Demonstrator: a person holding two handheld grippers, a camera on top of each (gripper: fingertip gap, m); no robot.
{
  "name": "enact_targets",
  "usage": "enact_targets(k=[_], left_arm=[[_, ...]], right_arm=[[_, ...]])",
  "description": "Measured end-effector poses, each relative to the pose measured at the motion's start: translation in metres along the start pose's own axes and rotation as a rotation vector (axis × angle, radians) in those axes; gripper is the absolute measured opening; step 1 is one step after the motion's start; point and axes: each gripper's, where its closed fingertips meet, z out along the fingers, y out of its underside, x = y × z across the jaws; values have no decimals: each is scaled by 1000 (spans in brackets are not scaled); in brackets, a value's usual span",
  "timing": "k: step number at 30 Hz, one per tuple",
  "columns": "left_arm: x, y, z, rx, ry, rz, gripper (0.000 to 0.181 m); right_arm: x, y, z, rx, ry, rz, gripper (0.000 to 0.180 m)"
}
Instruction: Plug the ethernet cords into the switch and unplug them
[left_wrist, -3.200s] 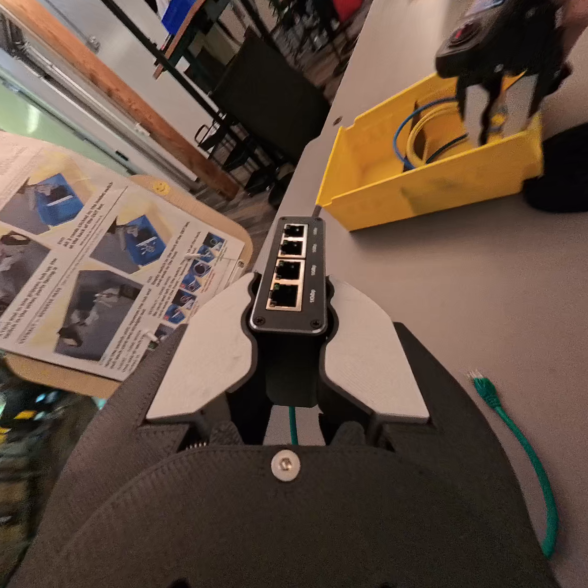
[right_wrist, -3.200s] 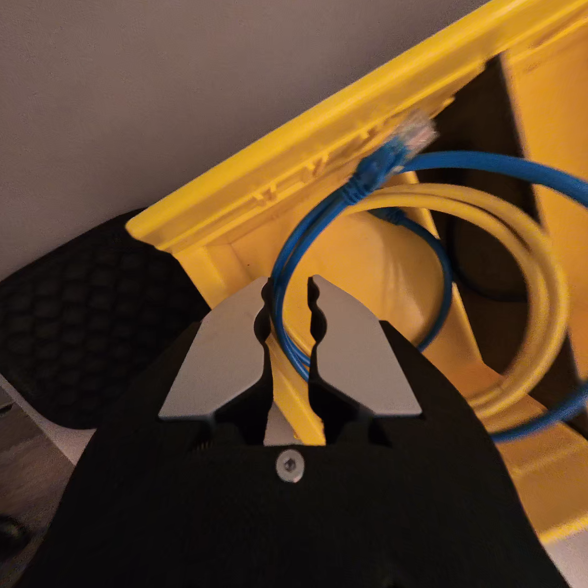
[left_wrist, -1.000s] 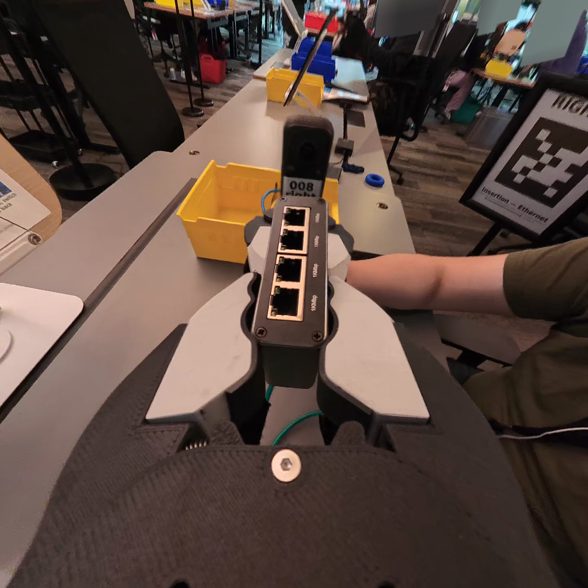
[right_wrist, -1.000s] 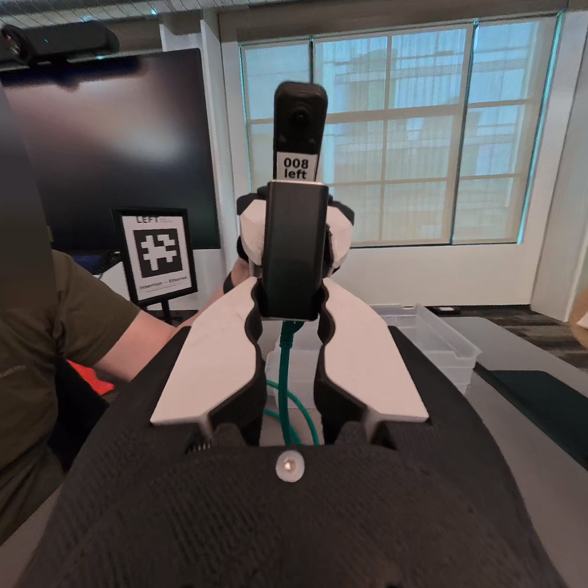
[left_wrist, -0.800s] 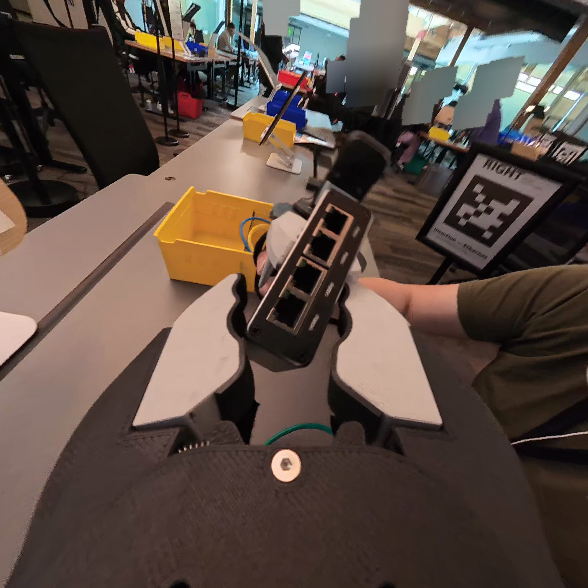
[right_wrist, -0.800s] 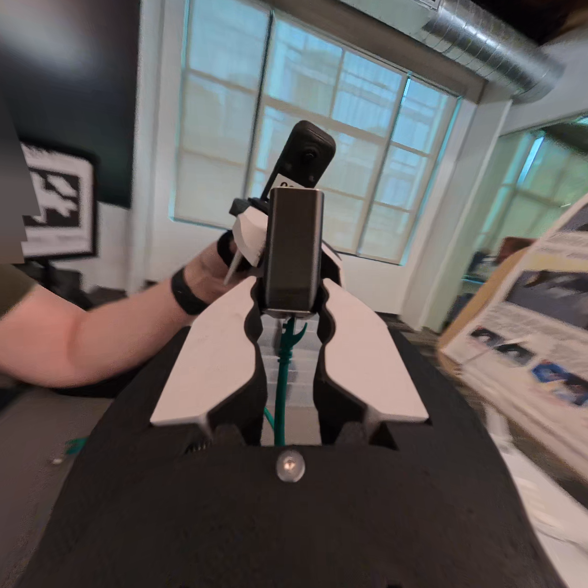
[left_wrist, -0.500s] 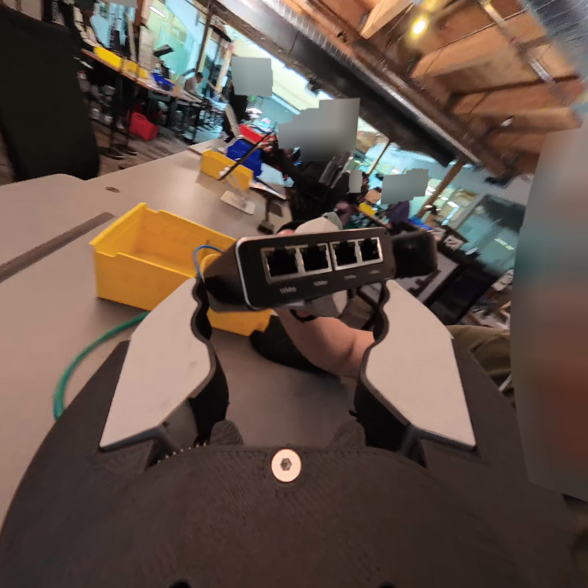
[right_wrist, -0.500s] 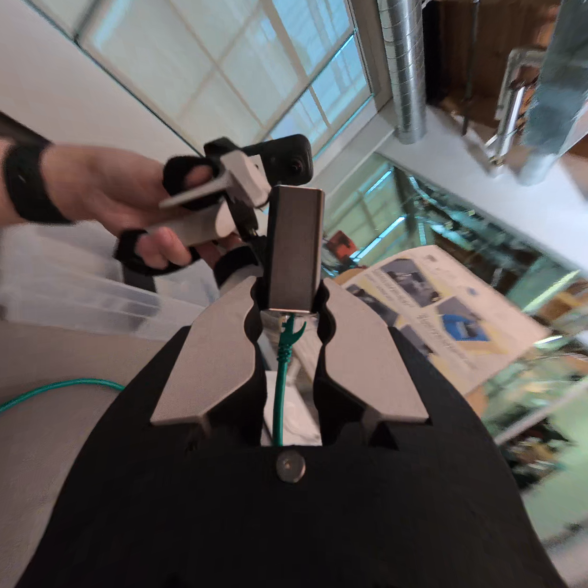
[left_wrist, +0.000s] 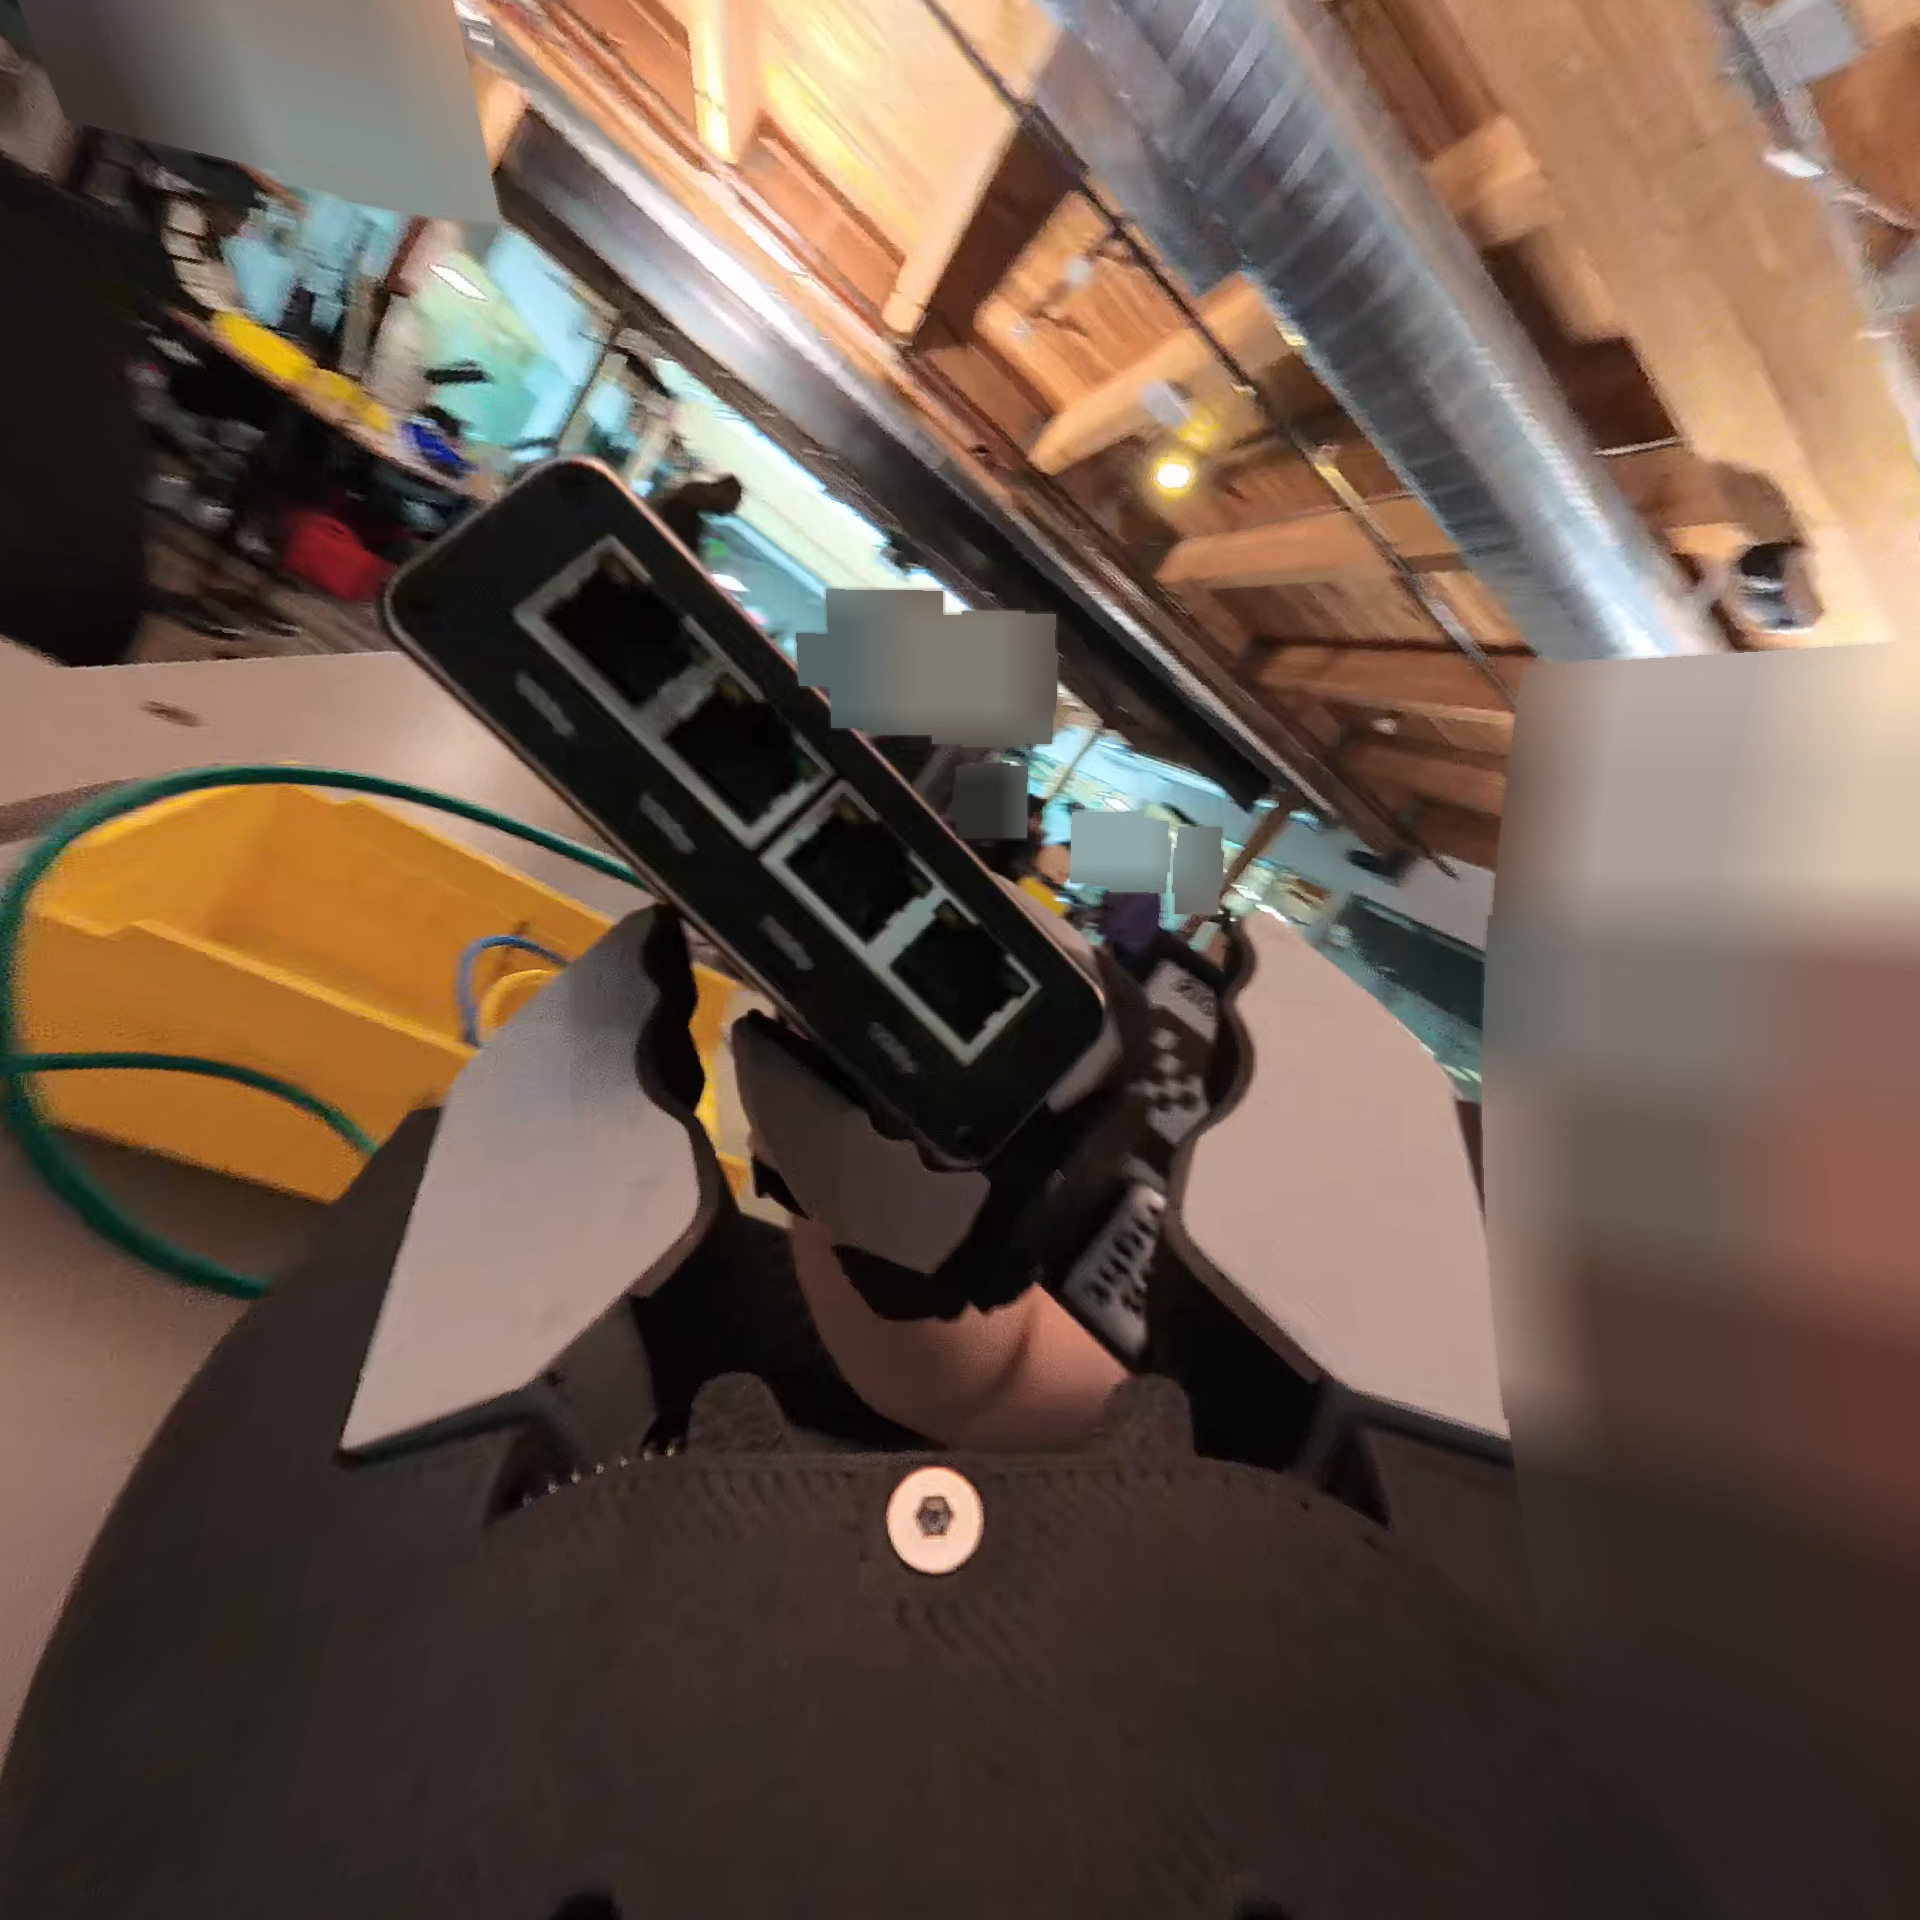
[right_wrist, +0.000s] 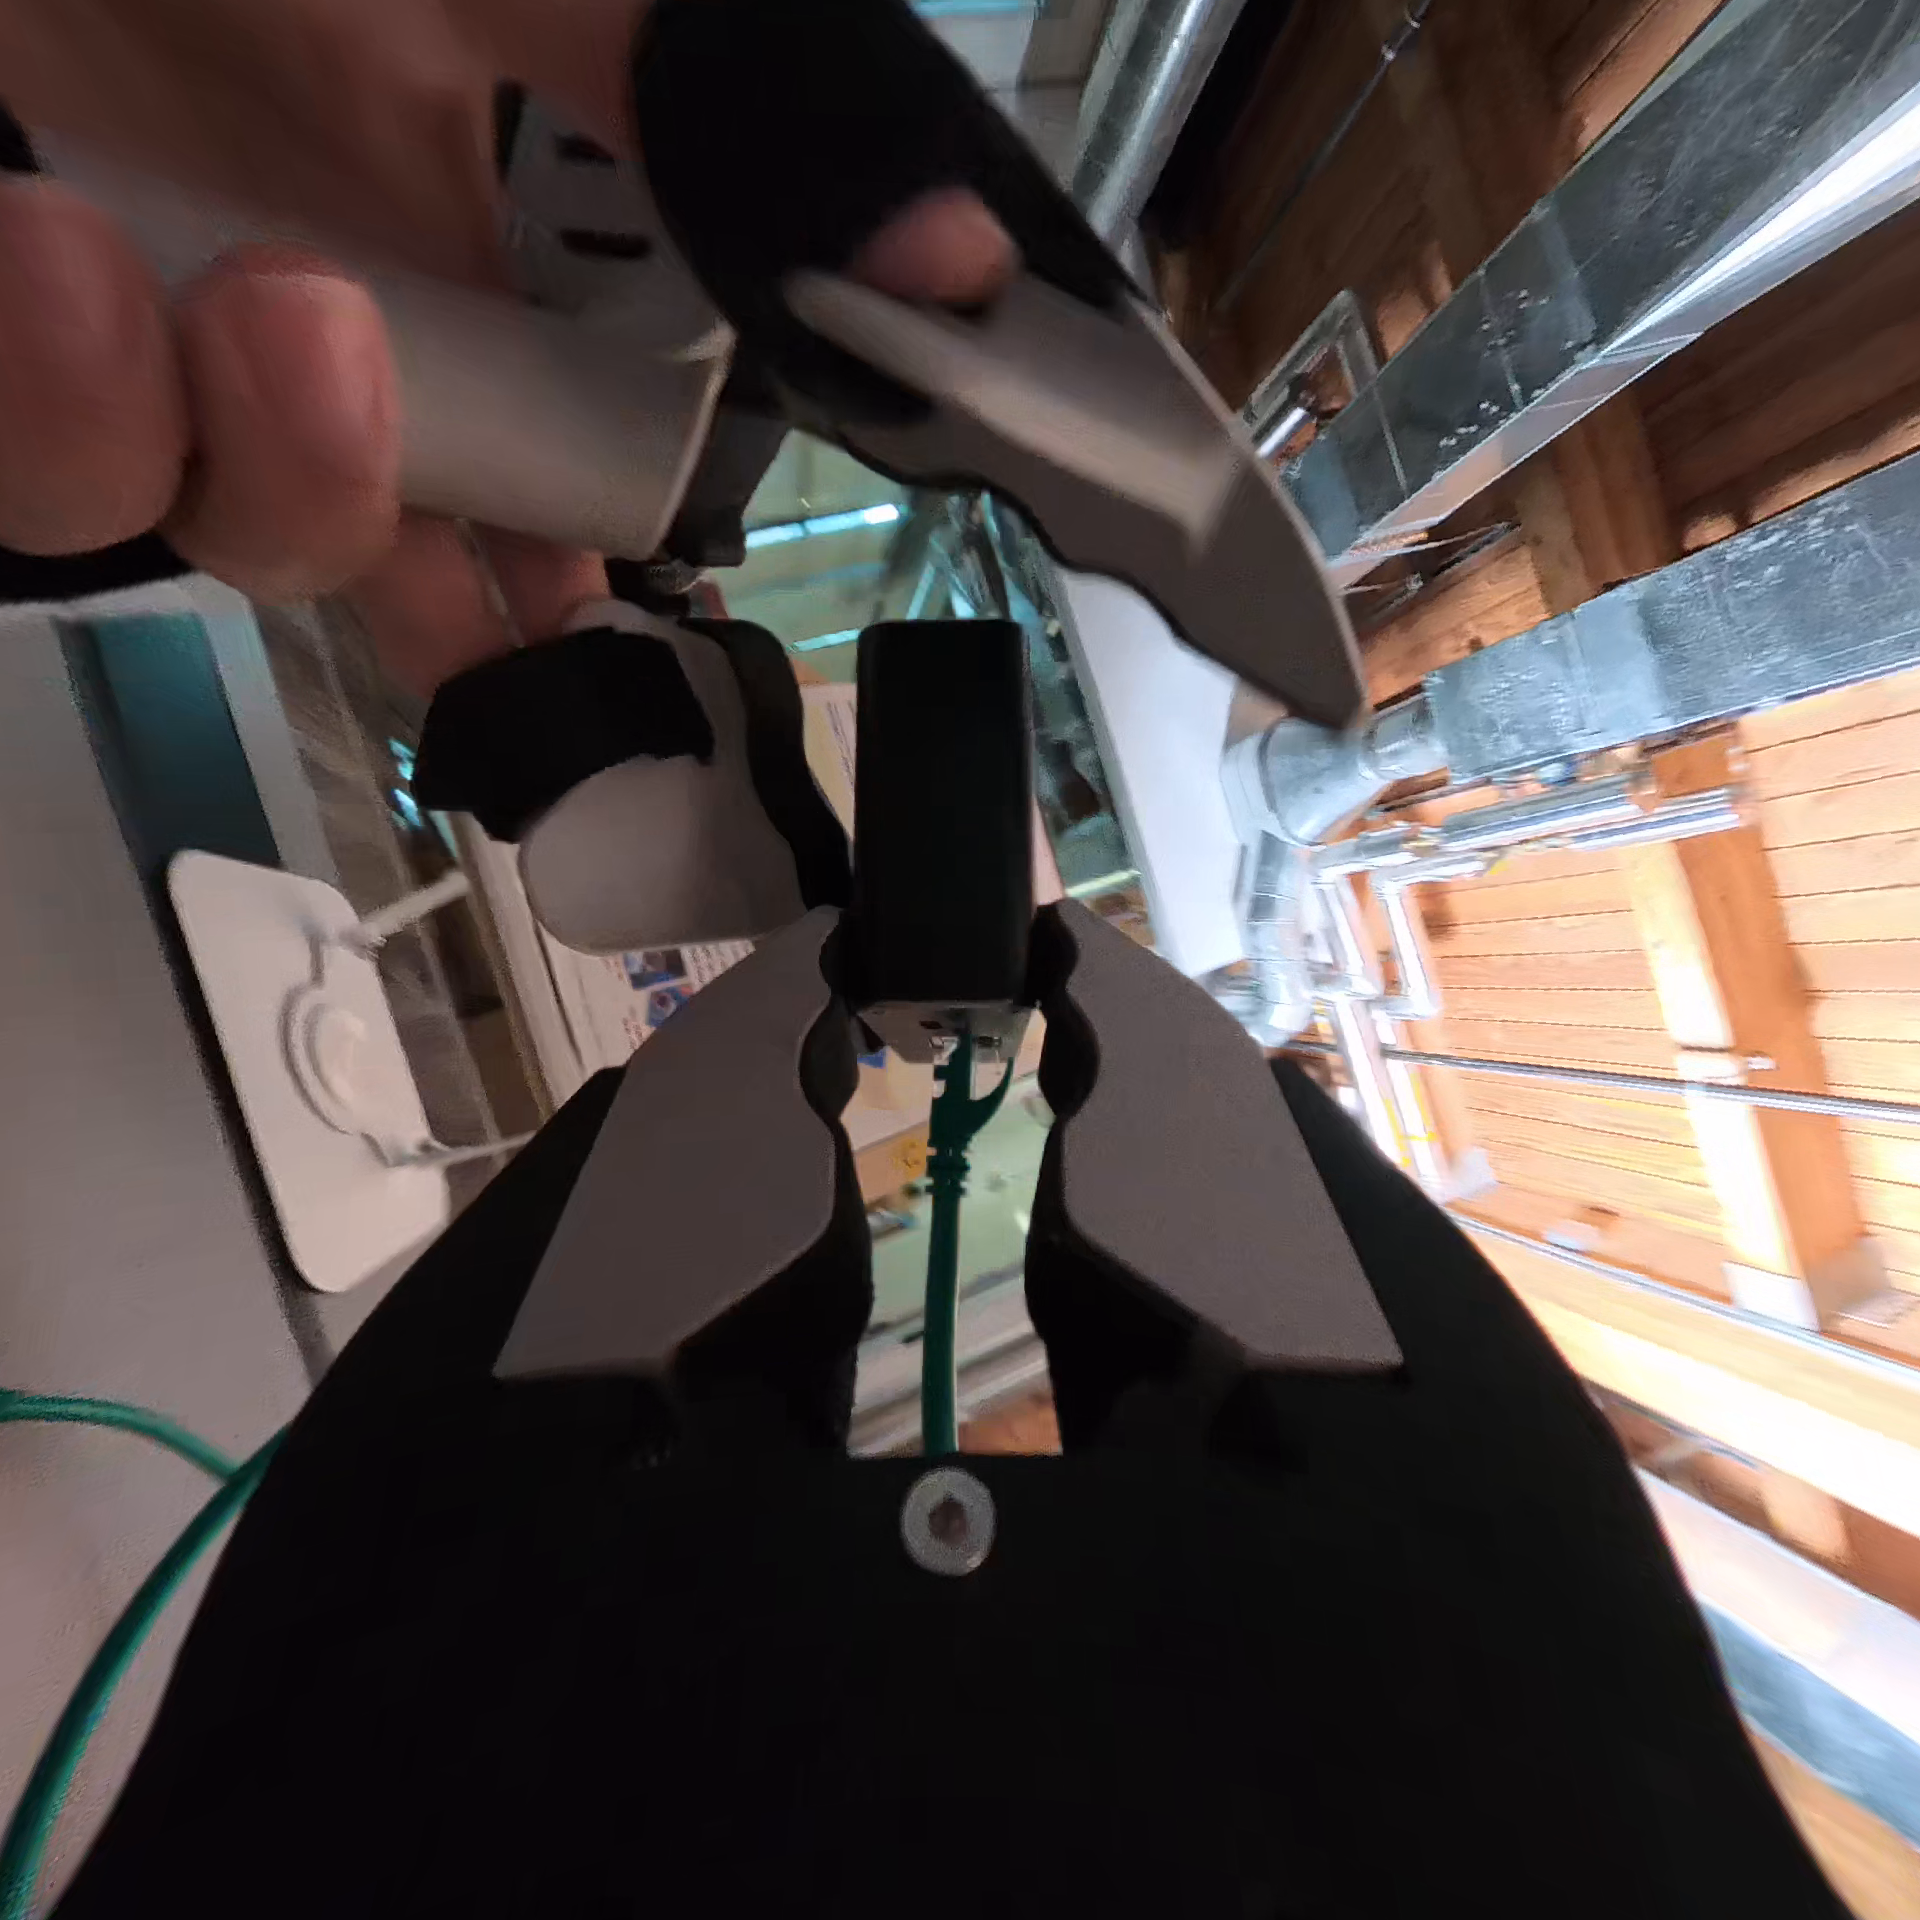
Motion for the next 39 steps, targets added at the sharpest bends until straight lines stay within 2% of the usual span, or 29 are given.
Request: enact_targets(k=[1, 2, 6, 9, 14, 19, 24, 26, 27, 33, 36, 38, 39], left_arm=[[-11, 2, -1, 5, -74, 11, 84], [-23, 3, -4, 15, -149, 17, 66], [-34, 0, -12, 49, -135, -77, 62], [-39, -1, -15, 35, -149, -55, 60], [-30, -21, -30, 98, -107, -25, 56], [-23, -17, -34, -30, -144, 94, 55], [-10, -10, -32, -127, -145, 186, 54], [-9, -6, -32, -163, -168, 226, 53], [-8, -5, -31, -176, -178, 243, 52], [-8, 13, -29, -318, -216, 328, 40], [-14, 19, -25, -342, -241, 336, 36], [-21, 16, -26, -324, -280, 329, 36], [-21, 14, -26, -297, -265, 305, 36]], right_arm=[[-6, 0, 3, -16, 19, -49, 32], [-11, -3, 4, -21, 29, -77, 32], [-23, -2, 10, -49, 16, -56, 32], [-29, -2, 12, -17, -15, -10, 34], [-19, -7, 8, 72, -46, 259, 37], [7, 3, 7, 68, -85, 537, 40], [-9, 5, 4, 63, -432, 818, 40], [-10, 4, 0, 91, -517, 913, 41], [-7, 7, 1, 98, -533, 991, 47], [11, 20, 2, 239, -753, 1795, 62], [-7, 9, -4, 258, -995, 1944, 62], [-15, -1, -13, 291, -1146, 1922, 34], [-16, 0, -12, 296, -1142, 1925, 33]])
